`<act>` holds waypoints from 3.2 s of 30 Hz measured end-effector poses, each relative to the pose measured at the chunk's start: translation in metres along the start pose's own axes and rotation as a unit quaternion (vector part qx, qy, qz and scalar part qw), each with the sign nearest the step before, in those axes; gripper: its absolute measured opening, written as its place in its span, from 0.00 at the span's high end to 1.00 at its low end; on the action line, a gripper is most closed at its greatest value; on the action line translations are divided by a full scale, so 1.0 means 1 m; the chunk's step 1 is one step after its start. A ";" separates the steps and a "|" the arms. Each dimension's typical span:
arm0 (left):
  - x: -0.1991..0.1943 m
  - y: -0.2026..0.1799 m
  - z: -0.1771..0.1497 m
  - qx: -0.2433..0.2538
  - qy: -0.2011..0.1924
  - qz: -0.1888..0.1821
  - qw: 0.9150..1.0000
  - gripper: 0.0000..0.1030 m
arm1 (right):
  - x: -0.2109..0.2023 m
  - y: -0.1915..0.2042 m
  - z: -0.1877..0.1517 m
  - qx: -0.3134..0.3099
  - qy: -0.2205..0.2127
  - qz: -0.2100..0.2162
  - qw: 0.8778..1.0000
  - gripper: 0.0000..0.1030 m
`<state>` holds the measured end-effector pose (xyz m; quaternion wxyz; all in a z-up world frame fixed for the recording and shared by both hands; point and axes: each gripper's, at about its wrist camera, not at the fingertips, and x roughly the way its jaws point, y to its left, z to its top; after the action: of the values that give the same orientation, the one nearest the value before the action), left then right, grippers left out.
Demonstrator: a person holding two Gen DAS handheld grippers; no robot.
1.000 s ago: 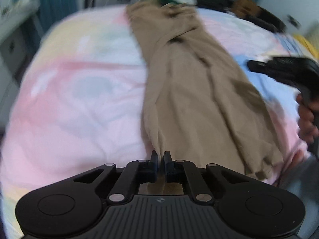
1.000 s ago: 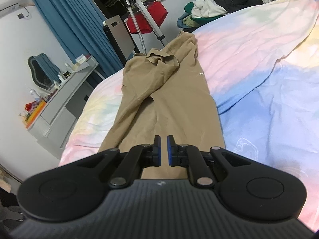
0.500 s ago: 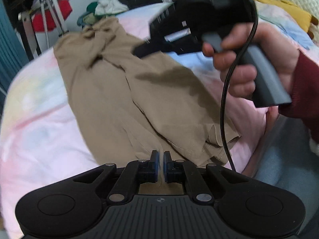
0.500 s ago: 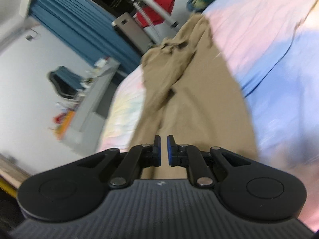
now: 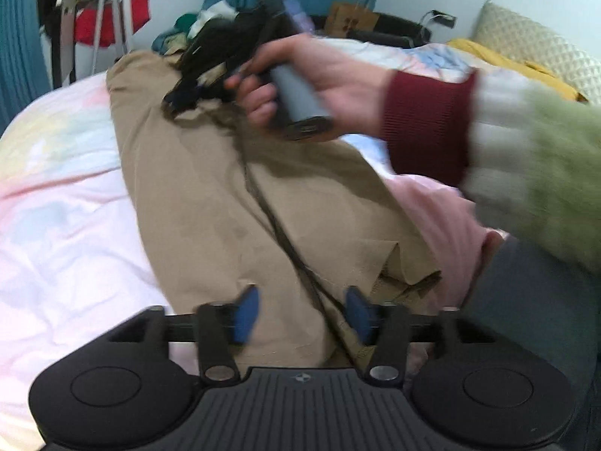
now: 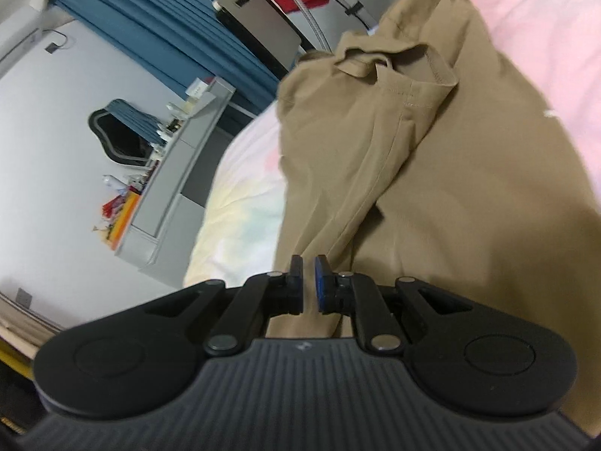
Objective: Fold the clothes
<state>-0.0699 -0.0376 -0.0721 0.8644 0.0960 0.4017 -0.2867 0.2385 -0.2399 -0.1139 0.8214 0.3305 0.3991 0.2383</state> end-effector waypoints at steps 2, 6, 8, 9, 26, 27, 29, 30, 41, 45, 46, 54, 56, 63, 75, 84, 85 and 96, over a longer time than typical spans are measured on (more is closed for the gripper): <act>0.009 -0.006 -0.002 0.020 0.007 0.003 1.000 0.41 | 0.016 -0.006 0.005 0.004 0.008 -0.003 1.000 0.90; 0.026 -0.017 -0.003 0.047 0.033 -0.001 0.998 0.55 | 0.032 -0.016 0.006 0.012 0.012 0.019 1.000 0.90; 0.031 -0.019 -0.001 0.044 0.039 0.003 0.998 0.73 | 0.037 -0.019 0.007 0.010 0.014 0.029 0.999 0.90; 0.031 -0.018 0.000 0.040 0.040 0.004 0.998 0.78 | 0.037 -0.020 0.007 0.010 0.013 0.037 0.999 0.90; -0.013 0.014 -0.006 -0.071 -0.058 -0.061 0.994 1.00 | 0.024 -0.006 -0.001 -0.033 -0.013 0.001 0.999 0.73; -0.016 0.014 -0.005 -0.073 -0.066 -0.067 0.993 1.00 | 0.022 -0.005 0.000 -0.033 -0.014 -0.002 0.999 0.88; -0.022 0.014 -0.004 -0.074 -0.080 -0.083 0.991 1.00 | 0.015 -0.003 0.001 -0.031 -0.016 -0.004 0.999 0.89; -0.025 0.013 -0.004 -0.074 -0.085 -0.094 0.989 1.00 | 0.009 -0.001 0.002 -0.038 -0.021 -0.005 0.999 0.89; 0.021 0.005 0.001 -0.066 -0.018 -0.125 0.990 0.99 | -0.015 -0.016 0.018 -0.056 -0.032 -0.061 0.996 0.88; 0.024 0.004 0.002 -0.065 -0.005 -0.118 0.991 0.89 | -0.014 -0.012 0.014 -0.059 -0.028 -0.060 0.996 0.84; 0.022 0.005 0.000 -0.068 -0.009 -0.115 0.991 0.78 | -0.018 -0.010 0.014 -0.063 -0.026 -0.062 0.996 0.78; -0.004 0.018 -0.002 -0.106 -0.050 -0.101 0.988 0.33 | -0.118 0.034 -0.025 -0.118 -0.057 -0.093 0.987 0.48; -0.016 0.025 -0.004 -0.123 -0.061 -0.102 0.985 0.28 | -0.144 0.044 -0.035 -0.132 -0.065 -0.101 0.984 0.48; -0.053 0.038 -0.017 -0.158 -0.109 -0.137 0.972 0.20 | -0.234 0.032 -0.077 -0.081 -0.123 -0.098 0.984 0.48; -0.001 0.084 -0.007 -0.303 0.001 -0.058 0.951 0.18 | -0.214 -0.011 -0.141 -0.007 0.024 -0.172 0.985 0.49; 0.029 0.087 -0.006 -0.310 0.035 -0.157 0.937 0.22 | -0.191 -0.016 -0.158 0.021 0.114 -0.123 0.986 0.49; 0.031 0.086 -0.006 -0.304 0.038 -0.155 0.939 0.26 | -0.192 -0.014 -0.161 0.021 0.122 -0.114 0.986 0.49; 0.029 0.079 -0.015 -0.289 0.051 -0.110 0.949 0.77 | -0.195 0.029 -0.186 -0.095 0.106 -0.244 0.959 0.51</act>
<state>-0.0195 0.0214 -0.1090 0.7965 -0.1885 0.5192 -0.2459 -0.0275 -0.2830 -0.0816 0.8350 0.1165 0.5283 0.1009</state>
